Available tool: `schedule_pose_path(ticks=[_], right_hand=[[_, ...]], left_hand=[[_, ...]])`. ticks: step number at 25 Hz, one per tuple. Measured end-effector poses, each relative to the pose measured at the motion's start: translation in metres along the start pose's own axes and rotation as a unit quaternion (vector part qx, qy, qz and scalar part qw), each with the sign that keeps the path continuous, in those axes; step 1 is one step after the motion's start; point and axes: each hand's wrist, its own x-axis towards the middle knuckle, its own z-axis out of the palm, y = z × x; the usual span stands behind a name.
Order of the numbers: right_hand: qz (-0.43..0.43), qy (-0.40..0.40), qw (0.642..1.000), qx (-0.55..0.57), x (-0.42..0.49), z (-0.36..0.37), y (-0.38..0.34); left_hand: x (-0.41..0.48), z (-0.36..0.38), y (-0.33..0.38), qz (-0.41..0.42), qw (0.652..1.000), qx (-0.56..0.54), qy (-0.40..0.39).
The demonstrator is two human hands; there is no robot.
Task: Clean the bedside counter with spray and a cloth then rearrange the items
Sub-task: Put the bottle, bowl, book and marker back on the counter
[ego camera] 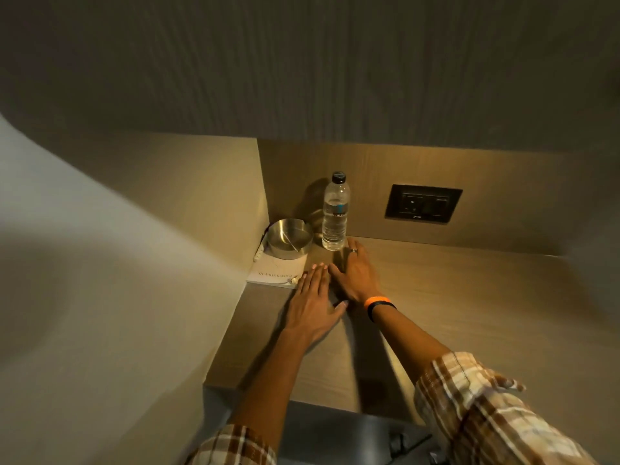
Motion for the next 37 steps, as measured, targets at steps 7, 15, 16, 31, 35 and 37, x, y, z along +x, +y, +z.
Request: schedule_pose_path(ticks=[7,15,16,31,35,37], right_hand=[[0.078,0.088,0.979,0.169,0.065,0.023,-0.020],[0.115,0.123,0.972,0.162,0.025,-0.036,0.051],[0.128,0.134,0.969,0.160,0.014,-0.053,0.070],[0.213,0.190,0.932,0.224,-0.043,-0.215,0.281],[0.198,0.193,0.932,0.232,-0.035,-0.214,0.285],[0.196,0.183,0.939,0.215,-0.034,-0.212,0.288]], left_hand=[[0.007,0.032,-0.011,0.002,0.999,0.041,0.015],[-0.005,0.037,0.047,0.018,1.000,0.018,-0.014],[-0.005,0.041,0.065,0.023,0.999,0.014,-0.021],[0.031,0.098,0.249,0.025,0.999,-0.005,-0.027],[0.030,0.100,0.248,0.030,0.999,0.008,-0.025],[0.030,0.101,0.247,0.031,0.999,0.009,-0.020]])
